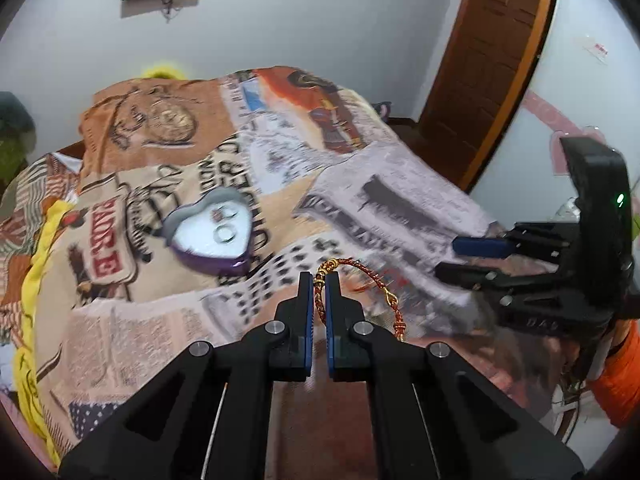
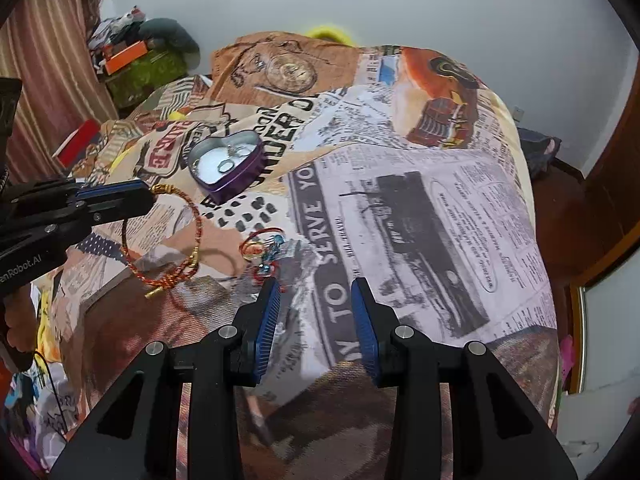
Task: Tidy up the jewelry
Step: 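Grasp the gold twisted bracelet with the left tool, then hold the gold bracelet with the left tool while the right tool picks at red cord jewelry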
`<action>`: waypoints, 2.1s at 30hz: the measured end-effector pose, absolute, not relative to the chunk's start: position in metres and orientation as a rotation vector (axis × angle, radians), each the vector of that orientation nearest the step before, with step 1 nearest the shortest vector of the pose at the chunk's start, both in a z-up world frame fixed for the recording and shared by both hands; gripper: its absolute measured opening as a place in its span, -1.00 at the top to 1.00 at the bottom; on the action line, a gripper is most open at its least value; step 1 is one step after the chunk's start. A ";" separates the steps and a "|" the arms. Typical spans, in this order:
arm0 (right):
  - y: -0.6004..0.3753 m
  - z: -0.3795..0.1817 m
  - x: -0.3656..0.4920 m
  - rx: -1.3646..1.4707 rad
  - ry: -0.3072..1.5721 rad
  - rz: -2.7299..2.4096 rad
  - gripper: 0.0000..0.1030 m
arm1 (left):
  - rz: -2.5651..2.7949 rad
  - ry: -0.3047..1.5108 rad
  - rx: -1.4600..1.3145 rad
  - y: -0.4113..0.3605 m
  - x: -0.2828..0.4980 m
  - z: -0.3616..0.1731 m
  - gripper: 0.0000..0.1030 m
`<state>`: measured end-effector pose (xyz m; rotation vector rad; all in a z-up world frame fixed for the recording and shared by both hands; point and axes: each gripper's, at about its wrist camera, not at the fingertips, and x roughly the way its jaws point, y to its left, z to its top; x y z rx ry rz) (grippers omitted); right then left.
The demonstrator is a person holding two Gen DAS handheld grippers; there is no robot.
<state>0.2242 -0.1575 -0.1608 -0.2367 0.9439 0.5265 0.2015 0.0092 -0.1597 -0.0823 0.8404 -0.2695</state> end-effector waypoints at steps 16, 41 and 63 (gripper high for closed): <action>-0.120 -0.195 0.239 -0.353 1.005 0.576 0.35 | -0.250 0.889 -0.139 0.032 0.203 -0.195 0.93; -0.146 -0.157 0.233 -0.257 0.908 0.573 0.94 | -0.247 0.853 -0.142 0.034 0.197 -0.184 0.93; -0.136 -0.148 0.250 -0.252 0.907 0.584 0.62 | -0.208 0.816 -0.157 0.052 0.191 -0.170 0.93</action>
